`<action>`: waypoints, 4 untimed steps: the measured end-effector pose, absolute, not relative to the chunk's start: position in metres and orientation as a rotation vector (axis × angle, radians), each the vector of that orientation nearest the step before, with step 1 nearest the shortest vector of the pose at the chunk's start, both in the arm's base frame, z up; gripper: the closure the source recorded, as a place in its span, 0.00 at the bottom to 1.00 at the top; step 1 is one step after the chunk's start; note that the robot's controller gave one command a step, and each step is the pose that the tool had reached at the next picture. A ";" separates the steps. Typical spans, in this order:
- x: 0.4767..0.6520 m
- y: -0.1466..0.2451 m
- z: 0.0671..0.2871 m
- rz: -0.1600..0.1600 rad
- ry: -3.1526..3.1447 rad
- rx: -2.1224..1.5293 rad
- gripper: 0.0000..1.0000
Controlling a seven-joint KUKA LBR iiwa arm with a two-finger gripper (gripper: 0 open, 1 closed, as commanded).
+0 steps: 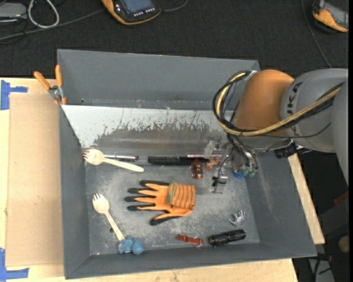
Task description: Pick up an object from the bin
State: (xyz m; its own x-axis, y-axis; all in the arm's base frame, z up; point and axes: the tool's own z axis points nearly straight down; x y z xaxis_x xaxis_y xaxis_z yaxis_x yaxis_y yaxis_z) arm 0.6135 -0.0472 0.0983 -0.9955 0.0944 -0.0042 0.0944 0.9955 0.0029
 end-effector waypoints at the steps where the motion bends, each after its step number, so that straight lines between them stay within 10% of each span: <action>1: 0.603 0.000 0.081 0.002 3.140 0.024 0.00; 3: 0.621 0.093 0.070 0.009 3.138 -0.104 0.00; 4: 0.593 0.116 0.071 0.004 3.126 -0.322 0.00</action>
Offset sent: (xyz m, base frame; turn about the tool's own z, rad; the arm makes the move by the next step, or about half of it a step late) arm -0.0046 0.0518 -0.0283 0.0775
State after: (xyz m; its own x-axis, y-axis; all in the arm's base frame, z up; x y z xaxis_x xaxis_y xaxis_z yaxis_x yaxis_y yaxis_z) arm 0.5934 0.1162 0.0715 -0.9790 -0.2037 0.0005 -0.2037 0.9790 0.0027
